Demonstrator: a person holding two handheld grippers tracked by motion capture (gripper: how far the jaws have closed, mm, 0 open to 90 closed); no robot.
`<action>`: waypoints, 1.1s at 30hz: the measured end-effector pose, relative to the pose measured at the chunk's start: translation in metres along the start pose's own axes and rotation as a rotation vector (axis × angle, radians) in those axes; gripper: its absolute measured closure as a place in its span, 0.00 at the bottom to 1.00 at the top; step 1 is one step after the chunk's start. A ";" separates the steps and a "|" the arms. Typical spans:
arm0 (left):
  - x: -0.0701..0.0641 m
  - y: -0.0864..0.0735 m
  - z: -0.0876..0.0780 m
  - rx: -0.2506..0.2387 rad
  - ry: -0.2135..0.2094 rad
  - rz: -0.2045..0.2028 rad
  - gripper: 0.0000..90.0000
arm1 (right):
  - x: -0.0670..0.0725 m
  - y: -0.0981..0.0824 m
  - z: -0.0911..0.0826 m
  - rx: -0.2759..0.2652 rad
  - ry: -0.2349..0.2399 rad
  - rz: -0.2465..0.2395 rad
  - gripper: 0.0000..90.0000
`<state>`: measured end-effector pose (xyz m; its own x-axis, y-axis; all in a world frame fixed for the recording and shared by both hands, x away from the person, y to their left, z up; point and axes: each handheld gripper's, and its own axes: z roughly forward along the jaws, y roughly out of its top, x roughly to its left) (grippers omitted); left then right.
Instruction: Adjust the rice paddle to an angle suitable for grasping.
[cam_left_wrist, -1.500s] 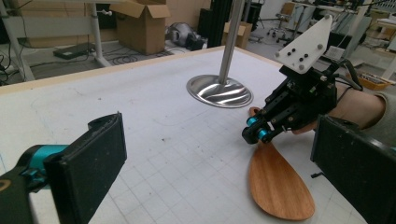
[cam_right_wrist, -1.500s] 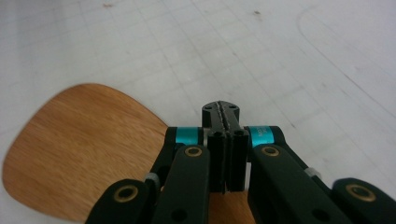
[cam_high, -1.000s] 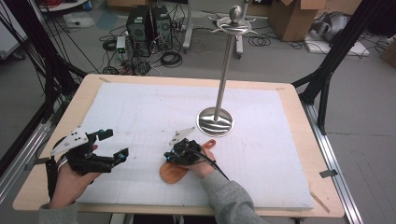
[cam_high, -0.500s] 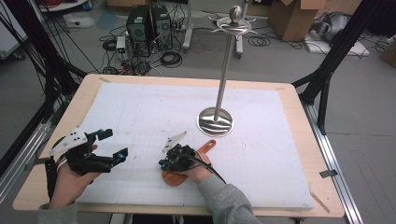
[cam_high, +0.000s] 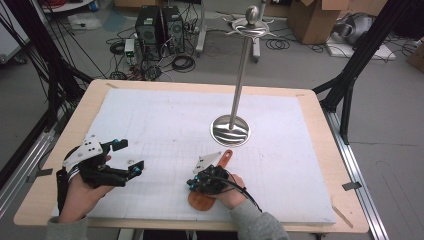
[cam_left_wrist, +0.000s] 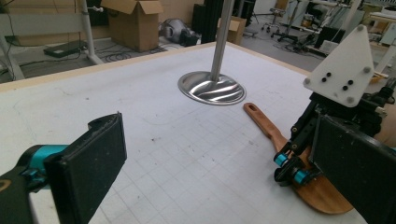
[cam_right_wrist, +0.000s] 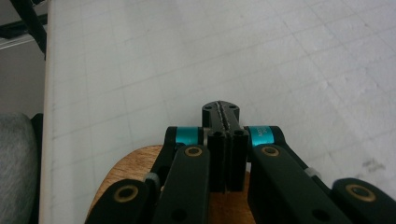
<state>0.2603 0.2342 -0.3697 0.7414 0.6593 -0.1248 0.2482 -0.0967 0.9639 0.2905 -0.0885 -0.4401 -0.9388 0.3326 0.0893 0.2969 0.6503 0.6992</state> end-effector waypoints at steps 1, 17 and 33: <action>0.000 0.000 0.000 0.000 0.000 0.000 0.04 | 0.000 0.000 0.000 0.000 0.000 0.000 1.00; -0.006 0.004 0.001 -0.002 -0.003 0.023 0.04 | 0.012 -0.039 -0.035 -0.018 -0.034 0.059 1.00; -0.012 0.005 0.008 0.003 -0.017 0.036 0.04 | 0.002 -0.079 -0.081 0.004 -0.156 0.130 1.00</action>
<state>0.2575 0.2198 -0.3655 0.7603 0.6427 -0.0945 0.2234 -0.1221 0.9670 0.2506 -0.1941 -0.4380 -0.8542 0.5156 0.0679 0.4153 0.5977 0.6858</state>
